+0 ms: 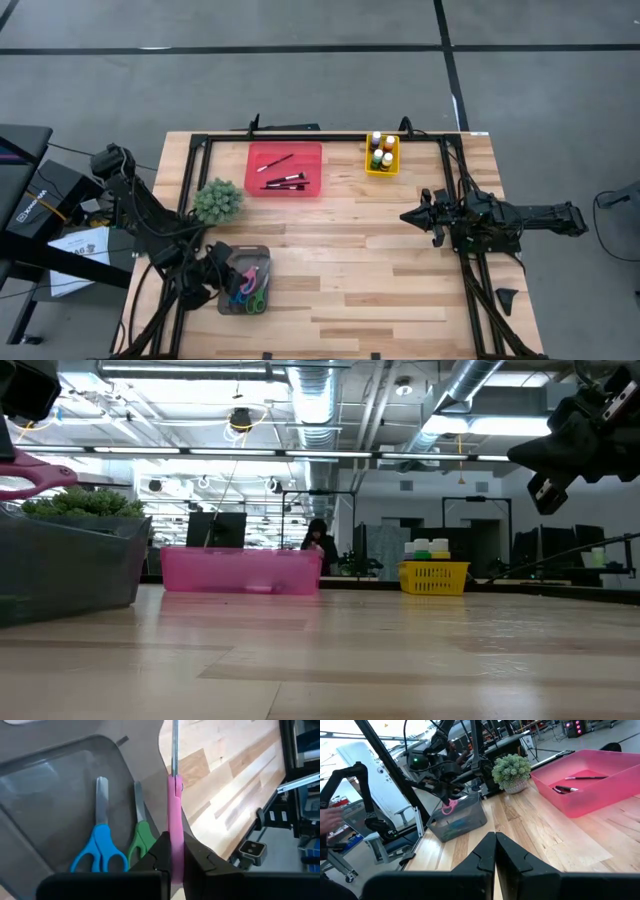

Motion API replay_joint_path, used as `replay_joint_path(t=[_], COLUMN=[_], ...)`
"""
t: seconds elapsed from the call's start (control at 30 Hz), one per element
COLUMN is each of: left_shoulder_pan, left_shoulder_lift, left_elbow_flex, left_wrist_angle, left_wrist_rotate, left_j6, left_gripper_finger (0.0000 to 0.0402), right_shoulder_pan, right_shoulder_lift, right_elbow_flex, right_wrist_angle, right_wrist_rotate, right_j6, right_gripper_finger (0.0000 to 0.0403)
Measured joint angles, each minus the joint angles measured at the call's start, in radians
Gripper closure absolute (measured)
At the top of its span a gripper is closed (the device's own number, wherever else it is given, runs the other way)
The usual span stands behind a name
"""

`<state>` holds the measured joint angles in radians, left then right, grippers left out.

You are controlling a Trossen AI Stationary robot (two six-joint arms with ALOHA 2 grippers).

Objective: Pick & Place Paint Supplies
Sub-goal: Put the pink scissors into the black bin

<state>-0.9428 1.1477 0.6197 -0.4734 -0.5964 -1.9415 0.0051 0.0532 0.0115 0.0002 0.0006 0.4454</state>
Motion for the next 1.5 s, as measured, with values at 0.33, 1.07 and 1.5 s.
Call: replay_joint_path(t=[0.33, 1.07, 1.5], left_shoulder_pan=[0.007, 0.0, 0.0], left_shoulder_lift=[0.011, 0.125, 0.167], left_elbow_flex=[-0.008, -0.009, -0.009], left_wrist_angle=[-0.015, 0.126, 0.111], left_wrist_rotate=[0.001, 0.055, 0.048], left_j6=[-0.003, -0.027, -0.08], left_gripper_finger=[0.0394, 0.0393, 0.0393], right_shoulder_pan=[0.0, 0.0, 0.0], right_shoulder_lift=[0.0, 0.0, 0.0], right_elbow_flex=[0.0, 0.0, 0.0], right_wrist_angle=[0.0, 0.0, 0.0], right_wrist_rotate=[0.0, 0.0, 0.0], right_j6=[0.0, 0.0, 0.0], right_gripper_finger=[0.0397, 0.0397, 0.0397])
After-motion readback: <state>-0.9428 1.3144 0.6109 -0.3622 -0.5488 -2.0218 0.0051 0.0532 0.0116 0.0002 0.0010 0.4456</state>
